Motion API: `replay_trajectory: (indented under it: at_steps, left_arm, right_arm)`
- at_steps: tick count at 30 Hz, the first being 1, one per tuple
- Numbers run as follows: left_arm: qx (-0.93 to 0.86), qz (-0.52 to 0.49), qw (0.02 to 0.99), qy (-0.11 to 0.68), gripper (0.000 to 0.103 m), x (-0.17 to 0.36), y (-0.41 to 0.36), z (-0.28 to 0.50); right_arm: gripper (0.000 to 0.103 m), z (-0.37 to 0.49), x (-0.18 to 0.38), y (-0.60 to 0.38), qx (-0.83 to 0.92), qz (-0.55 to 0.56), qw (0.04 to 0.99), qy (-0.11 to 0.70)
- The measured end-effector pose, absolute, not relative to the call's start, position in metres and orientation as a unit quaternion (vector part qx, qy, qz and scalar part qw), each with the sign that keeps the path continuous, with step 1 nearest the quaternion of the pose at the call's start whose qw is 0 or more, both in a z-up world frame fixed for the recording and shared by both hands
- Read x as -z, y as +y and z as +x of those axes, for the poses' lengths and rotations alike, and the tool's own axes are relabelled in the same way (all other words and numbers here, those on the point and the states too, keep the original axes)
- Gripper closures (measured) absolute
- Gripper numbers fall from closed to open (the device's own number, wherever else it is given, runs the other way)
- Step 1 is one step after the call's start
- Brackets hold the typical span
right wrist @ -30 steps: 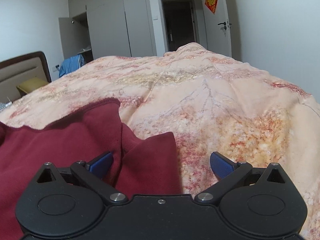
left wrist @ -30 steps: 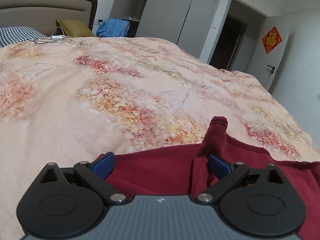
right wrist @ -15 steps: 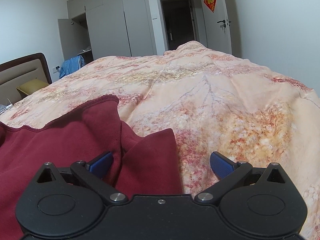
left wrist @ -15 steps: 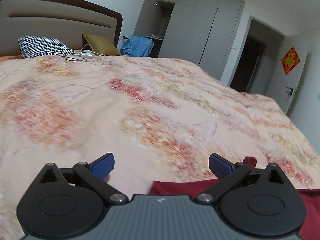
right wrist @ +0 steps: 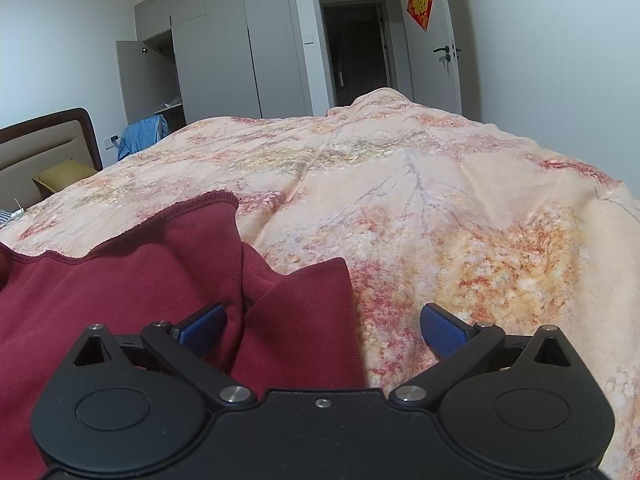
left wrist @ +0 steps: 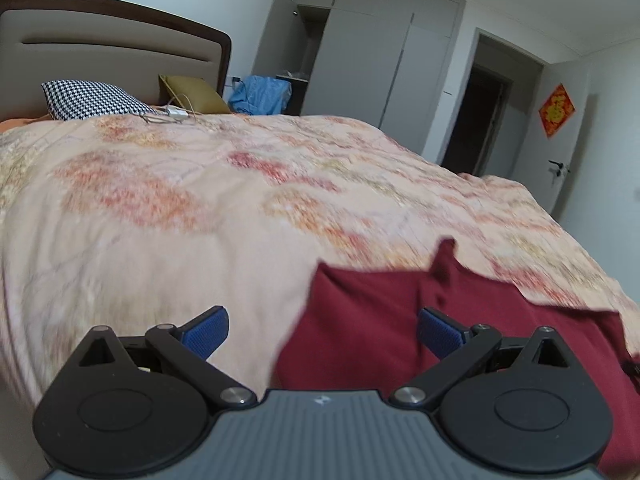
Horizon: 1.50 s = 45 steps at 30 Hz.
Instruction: Fold small clothes
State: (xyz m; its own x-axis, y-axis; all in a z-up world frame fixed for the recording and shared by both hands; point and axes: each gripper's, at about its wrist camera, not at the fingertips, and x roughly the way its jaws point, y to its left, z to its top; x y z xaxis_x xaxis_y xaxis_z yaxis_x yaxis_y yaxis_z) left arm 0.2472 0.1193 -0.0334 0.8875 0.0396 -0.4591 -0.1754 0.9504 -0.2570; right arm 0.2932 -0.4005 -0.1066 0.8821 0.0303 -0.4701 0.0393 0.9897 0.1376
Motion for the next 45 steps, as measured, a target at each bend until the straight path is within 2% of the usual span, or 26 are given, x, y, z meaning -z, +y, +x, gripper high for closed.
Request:
replay_trajectory:
  at_steps: [8, 12, 17, 24, 30, 32, 37, 45]
  left_arm:
    - [-0.039, -0.187, 0.947, 0.258, 0.0, 0.034, 0.085, 0.206]
    - [-0.046, -0.2, 0.94, 0.273, 0.0, 0.036, 0.077, 0.197]
    - [-0.041, -0.227, 0.929, 0.291, 0.0, 0.043, 0.076, 0.189]
    - [-0.053, -0.238, 0.922, 0.301, 0.0, 0.047, 0.075, 0.179]
    - [-0.055, -0.248, 0.917, 0.307, 0.0, 0.052, 0.079, 0.176]
    - [-0.052, -0.251, 0.917, 0.306, 0.0, 0.054, 0.079, 0.177]
    - [-0.042, -0.259, 0.914, 0.31, 0.0, 0.065, 0.076, 0.18]
    - [-0.007, -0.281, 0.913, 0.295, 0.0, 0.074, 0.067, 0.184]
  right_arm:
    - [0.001, 0.293, 0.087, -0.401, 0.016, 0.092, 0.955, 0.283]
    - [0.001, 0.263, 0.06, -0.38, 0.02, 0.084, 0.964, 0.251]
    - [0.0, 0.231, 0.047, -0.326, -0.033, 0.023, 0.977, 0.208]
    - [0.001, 0.2, 0.06, -0.229, -0.121, -0.099, 0.975, 0.157]
    - [0.001, 0.201, 0.083, -0.19, -0.084, -0.154, 0.972, 0.154]
    - [0.001, 0.204, 0.095, -0.192, -0.08, -0.143, 0.973, 0.16]
    - [0.0, 0.202, 0.126, -0.217, -0.095, -0.037, 0.985, 0.137]
    - [0.0, 0.198, 0.129, -0.218, -0.095, -0.031, 0.987, 0.126]
